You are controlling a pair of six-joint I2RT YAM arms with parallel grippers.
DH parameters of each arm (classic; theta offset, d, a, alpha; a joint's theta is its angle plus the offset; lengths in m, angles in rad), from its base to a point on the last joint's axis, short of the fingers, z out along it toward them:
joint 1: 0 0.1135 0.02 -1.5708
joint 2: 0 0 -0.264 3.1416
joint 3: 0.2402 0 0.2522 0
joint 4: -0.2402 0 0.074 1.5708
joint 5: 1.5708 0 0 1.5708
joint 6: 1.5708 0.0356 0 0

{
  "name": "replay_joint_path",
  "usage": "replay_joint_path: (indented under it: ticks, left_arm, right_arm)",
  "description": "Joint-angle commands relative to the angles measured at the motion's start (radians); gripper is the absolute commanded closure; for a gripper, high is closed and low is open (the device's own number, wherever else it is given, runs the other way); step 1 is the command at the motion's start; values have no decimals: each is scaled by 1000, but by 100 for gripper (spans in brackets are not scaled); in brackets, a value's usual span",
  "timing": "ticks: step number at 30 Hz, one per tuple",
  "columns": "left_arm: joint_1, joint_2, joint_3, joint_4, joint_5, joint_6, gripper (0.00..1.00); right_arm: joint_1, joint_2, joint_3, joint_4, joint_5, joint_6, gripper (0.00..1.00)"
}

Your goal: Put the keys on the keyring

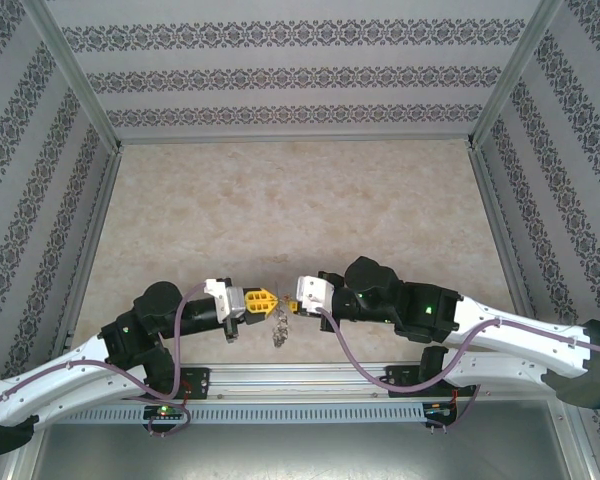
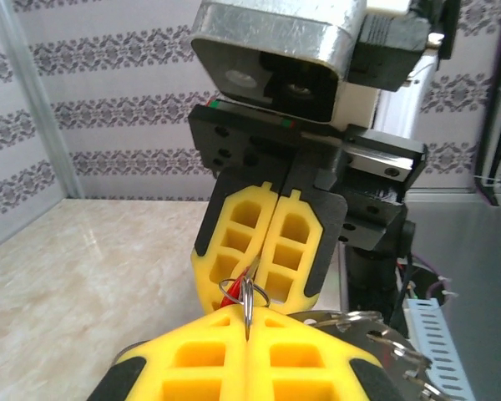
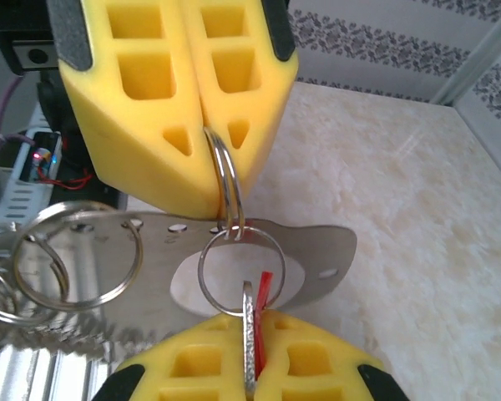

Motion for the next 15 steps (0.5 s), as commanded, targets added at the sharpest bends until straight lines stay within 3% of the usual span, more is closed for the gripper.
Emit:
replay_joint_path:
  ticks: [1,4,6,15]
  left_arm:
    - [-10,-4,-4,8,-73,31,98]
    - [-9,-7,-32,37,-102,18,72]
    - [-10,-10,-48,56,-105,14,62]
    - [-10,-32,-102,66,-250,-7,58]
  right_arm:
    - [-12,17,37,-55,118,-8,100]
    - [-32,54,72,-89,139,-2,100]
    - [-51,84,100,-113,144,6,100]
    - [-169,201,206,-198,126,47,100]
